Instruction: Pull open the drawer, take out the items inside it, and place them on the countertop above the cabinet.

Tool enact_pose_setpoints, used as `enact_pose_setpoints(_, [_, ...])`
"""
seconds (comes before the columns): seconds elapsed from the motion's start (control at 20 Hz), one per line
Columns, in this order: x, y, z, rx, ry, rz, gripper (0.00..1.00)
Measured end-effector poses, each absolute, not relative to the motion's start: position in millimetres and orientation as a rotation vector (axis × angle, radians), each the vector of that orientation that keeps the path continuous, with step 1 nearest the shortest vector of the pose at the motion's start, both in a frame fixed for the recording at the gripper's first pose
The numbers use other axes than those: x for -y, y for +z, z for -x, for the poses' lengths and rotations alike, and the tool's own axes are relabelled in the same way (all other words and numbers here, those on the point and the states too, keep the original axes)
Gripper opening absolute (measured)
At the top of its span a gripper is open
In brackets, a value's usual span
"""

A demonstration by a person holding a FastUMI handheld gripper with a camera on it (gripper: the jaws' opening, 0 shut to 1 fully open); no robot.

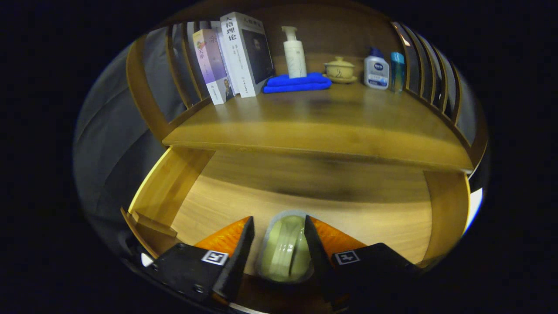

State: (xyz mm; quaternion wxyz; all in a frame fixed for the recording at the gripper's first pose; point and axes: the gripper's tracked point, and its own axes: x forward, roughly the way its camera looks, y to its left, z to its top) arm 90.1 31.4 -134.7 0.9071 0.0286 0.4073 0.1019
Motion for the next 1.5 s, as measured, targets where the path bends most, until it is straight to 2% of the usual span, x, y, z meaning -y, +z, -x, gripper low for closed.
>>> enact_pose_setpoints(0.15, [-25.4, -144.8, -83.5, -0.876, 0.202, -0.049, 0.51])
enact_pose_setpoints(0.3, [-22.3, -146.4, -85.0, -0.861, 0.190, -0.036, 0.50])
enact_pose_setpoints(0.4, [-26.3, -146.6, -77.6, -0.867, 0.214, -0.025, 0.25])
enact_pose_setpoints(0.45, [-25.4, -145.1, -78.3, -0.852, 0.218, -0.009, 0.25])
enact_pose_setpoints(0.55, [-18.5, -137.8, -86.6, -0.786, 0.191, 0.017, 0.14])
enact_pose_setpoints(0.9, [-23.6, -96.7, -80.5, -0.568, 0.208, 0.097, 0.14])
enact_pose_setpoints(1.25, [-33.5, -25.8, -74.0, -0.340, 0.215, 0.105, 0.14])
enact_pose_setpoints(1.5, [-35.9, 14.0, -91.9, -0.283, 0.204, 0.072, 0.14])
